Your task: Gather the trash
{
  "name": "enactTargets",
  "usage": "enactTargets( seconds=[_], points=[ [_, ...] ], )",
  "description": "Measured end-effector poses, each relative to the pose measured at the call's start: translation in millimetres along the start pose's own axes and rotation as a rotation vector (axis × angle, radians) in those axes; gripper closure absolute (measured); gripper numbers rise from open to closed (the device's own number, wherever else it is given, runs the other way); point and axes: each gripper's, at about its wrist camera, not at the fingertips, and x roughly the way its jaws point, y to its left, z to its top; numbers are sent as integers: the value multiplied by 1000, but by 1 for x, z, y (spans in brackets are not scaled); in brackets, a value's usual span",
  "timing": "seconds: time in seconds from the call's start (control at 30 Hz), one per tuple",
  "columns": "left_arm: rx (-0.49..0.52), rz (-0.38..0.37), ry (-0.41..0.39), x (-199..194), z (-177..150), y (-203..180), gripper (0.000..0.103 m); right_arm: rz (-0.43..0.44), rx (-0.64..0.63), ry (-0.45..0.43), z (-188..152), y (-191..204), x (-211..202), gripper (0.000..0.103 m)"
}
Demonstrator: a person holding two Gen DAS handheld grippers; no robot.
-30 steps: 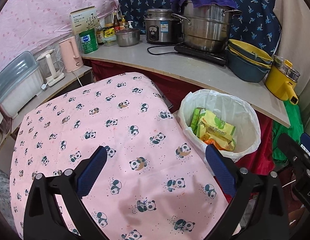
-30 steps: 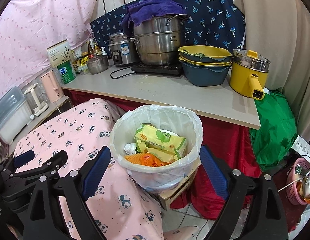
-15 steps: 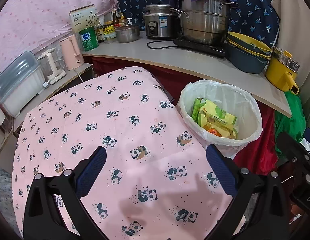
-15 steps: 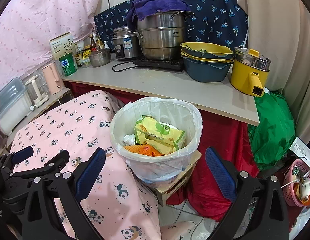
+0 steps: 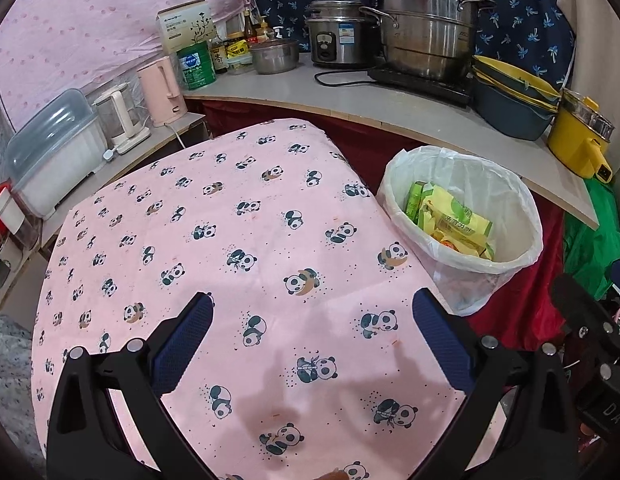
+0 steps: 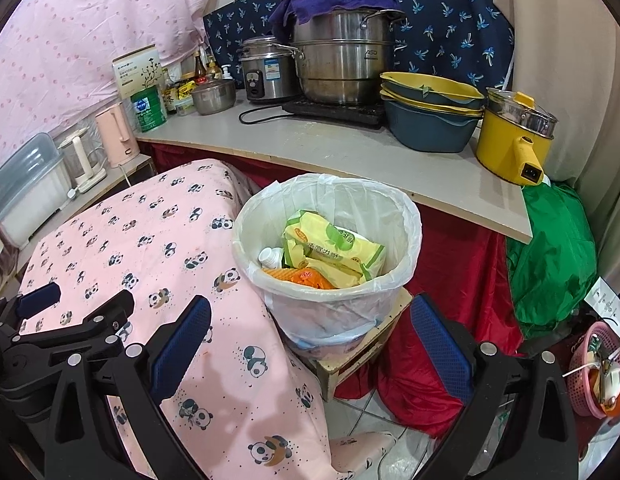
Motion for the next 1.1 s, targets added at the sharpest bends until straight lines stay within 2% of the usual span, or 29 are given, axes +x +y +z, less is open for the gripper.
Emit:
enactTargets(
  seconds=[0.73,0.87,1.1],
  points=[
    [4,6,28,8,-7,-5,8,3,-10,29,-11,1,9,7],
    [4,5,36,11,-9,-5,8,31,-11,31,-12,1,11,7],
    [8,6,41,13,-10,-5,8,12,-24,24,-13,3,12,7]
  ],
)
